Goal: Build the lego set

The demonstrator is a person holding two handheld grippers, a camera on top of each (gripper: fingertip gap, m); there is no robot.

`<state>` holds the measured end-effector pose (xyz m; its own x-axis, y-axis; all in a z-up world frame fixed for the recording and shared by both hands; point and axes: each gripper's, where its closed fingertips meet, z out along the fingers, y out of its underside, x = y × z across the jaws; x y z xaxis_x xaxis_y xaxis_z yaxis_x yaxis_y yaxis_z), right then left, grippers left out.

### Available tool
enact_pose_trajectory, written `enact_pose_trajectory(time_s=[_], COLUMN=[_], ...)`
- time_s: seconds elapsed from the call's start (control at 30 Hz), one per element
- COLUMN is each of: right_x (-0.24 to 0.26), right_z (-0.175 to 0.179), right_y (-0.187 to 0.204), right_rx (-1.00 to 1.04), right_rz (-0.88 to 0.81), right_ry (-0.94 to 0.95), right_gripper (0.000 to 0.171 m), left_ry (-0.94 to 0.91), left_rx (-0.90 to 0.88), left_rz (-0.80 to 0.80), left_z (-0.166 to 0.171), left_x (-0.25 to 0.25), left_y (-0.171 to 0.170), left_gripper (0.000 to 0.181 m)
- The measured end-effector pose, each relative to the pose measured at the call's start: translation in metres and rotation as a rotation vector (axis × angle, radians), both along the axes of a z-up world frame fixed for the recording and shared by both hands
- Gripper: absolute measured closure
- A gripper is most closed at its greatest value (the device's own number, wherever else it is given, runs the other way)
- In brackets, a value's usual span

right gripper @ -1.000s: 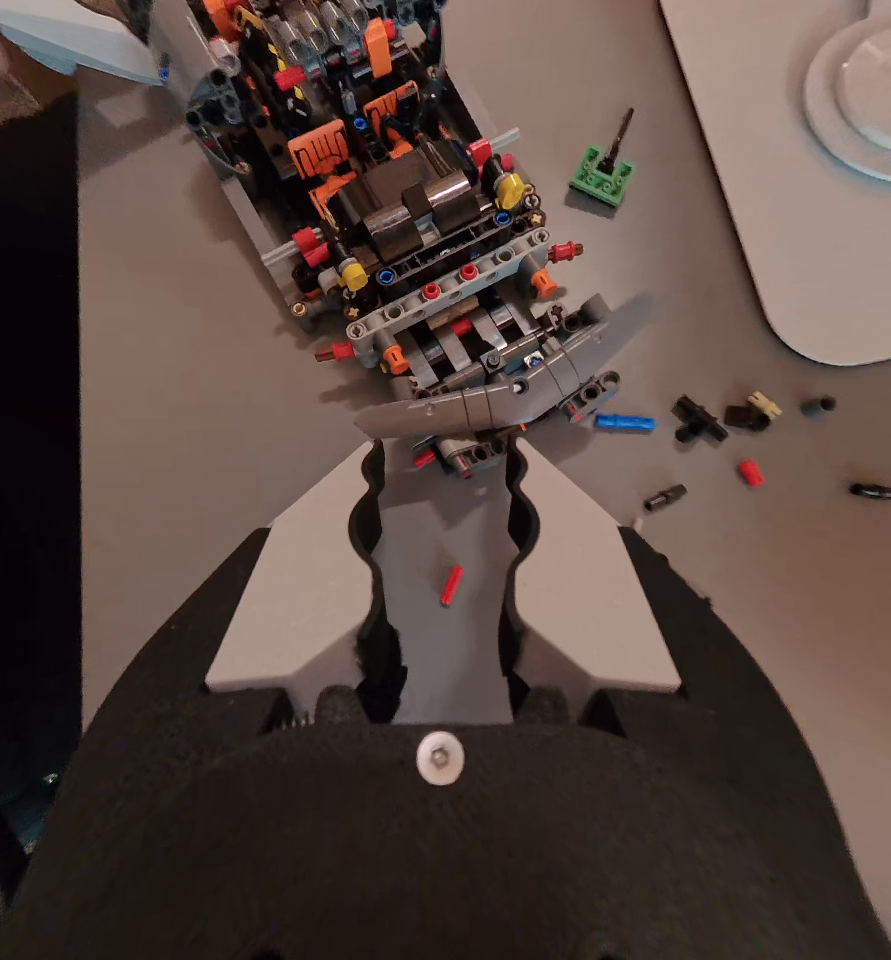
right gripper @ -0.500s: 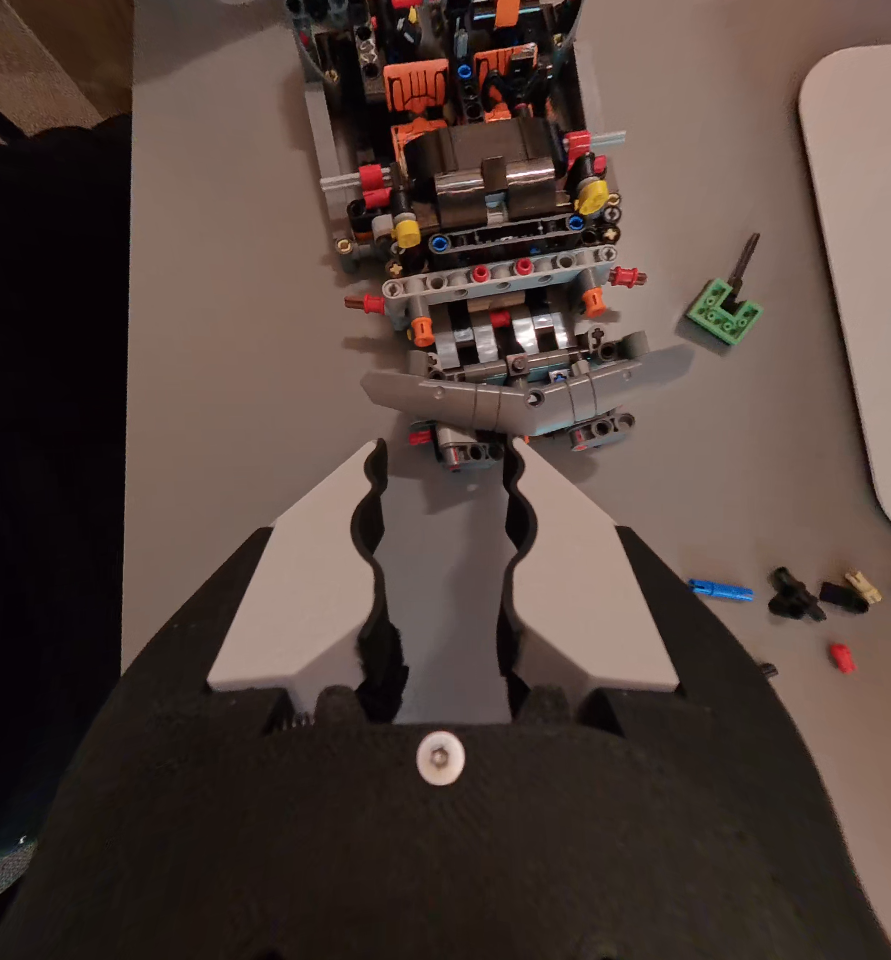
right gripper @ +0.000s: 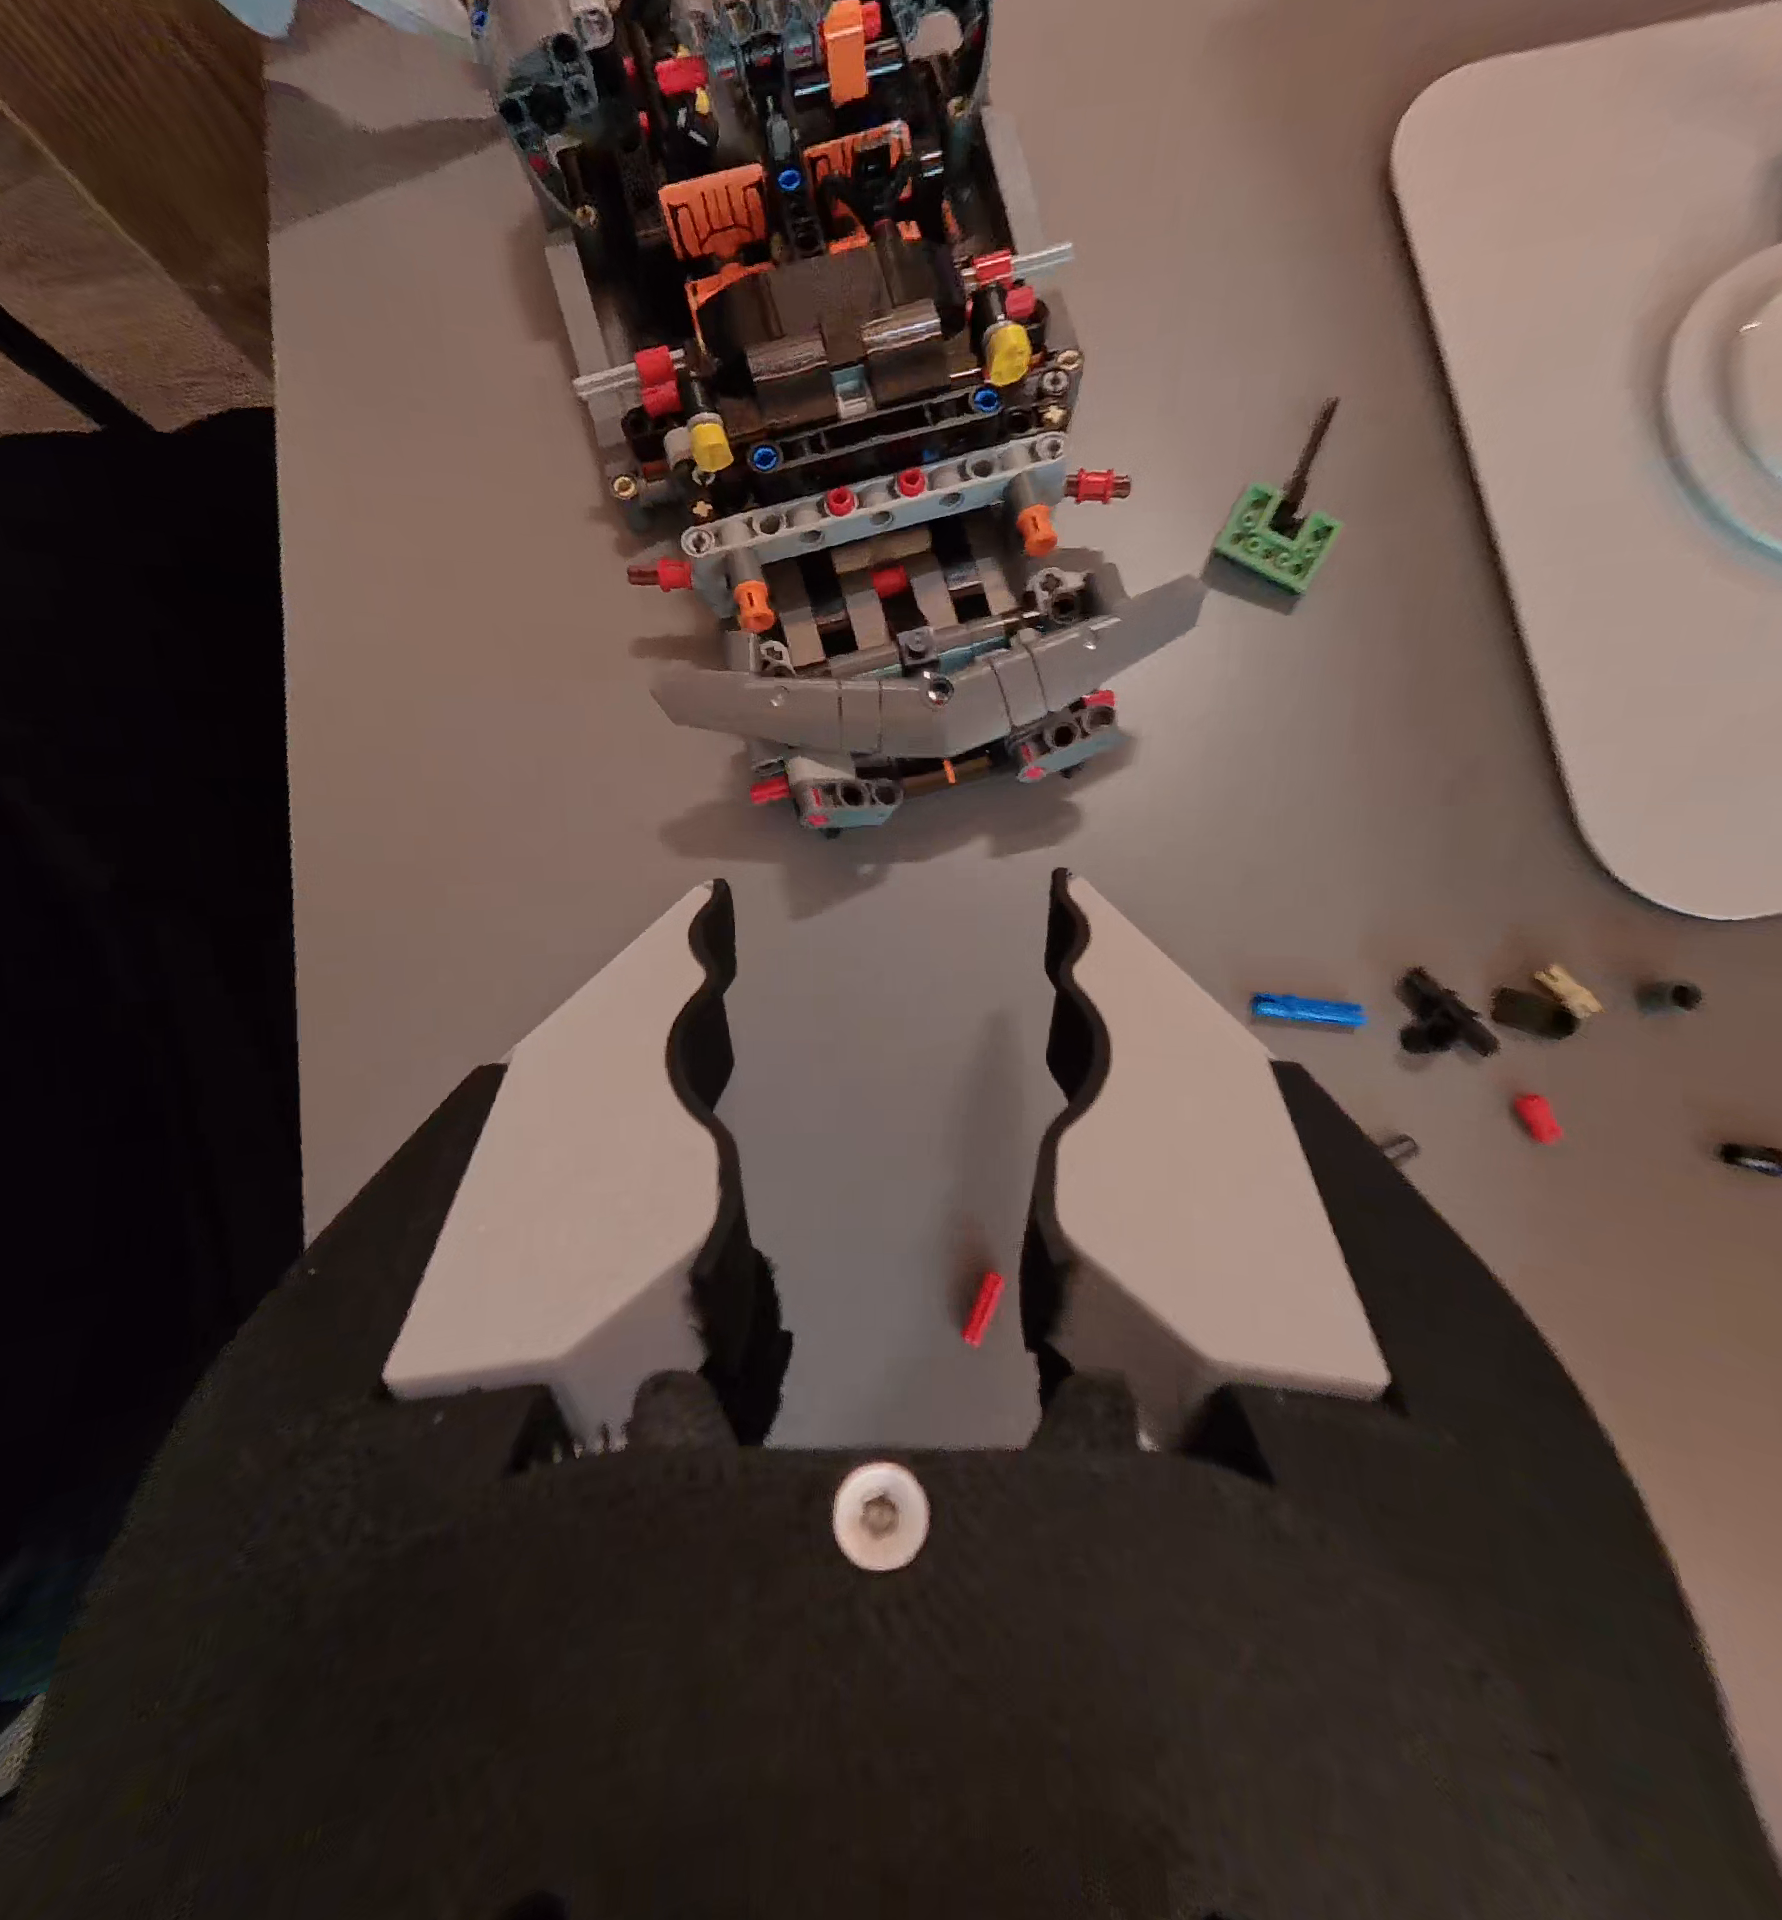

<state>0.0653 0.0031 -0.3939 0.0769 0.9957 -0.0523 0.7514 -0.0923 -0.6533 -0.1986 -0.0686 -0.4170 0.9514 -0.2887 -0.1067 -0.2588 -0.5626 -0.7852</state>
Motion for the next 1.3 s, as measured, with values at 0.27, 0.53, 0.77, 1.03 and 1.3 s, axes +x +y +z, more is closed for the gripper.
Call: enact_pose_trajectory(time_s=[0.27, 0.53, 0.77, 1.03, 1.3], right_x=[-0.033, -0.074, -0.112, -0.092, -0.091], right_z=[-0.027, -0.027, -0.021, -0.009, -0.012], right_y=[-0.021, -0.029, -0.021, -0.010, -0.004], right_rx=[-0.037, -0.025, 0.009, 0.163, 0.400], right_rz=[0.054, 0.092, 0.107, 0.046, 0.015], right_ry=[-0.042, -0.008, 0.013, 0.215, 0.245], right_gripper=[0.115, 0.119, 0.111, 0.110, 0.102], left_ry=[0.020, 0.018, -0.057, 0.027, 0.213], left_rx=[0.018, -0.004, 0.023, 0.222, 0.193], left_rz=[0.036, 0.083, 0.159, 0.208, 0.214], left_z=[-0.001, 0.000, 0.017, 0.113, 0.152], left_x=[-0.012, -0.054, -0.110, -0.158, -0.210], left_y=[0.012, 0.024, 0.026, 0.044, 0.192], left_gripper=[0.137, 0.147, 0.128, 0.125, 0.124])
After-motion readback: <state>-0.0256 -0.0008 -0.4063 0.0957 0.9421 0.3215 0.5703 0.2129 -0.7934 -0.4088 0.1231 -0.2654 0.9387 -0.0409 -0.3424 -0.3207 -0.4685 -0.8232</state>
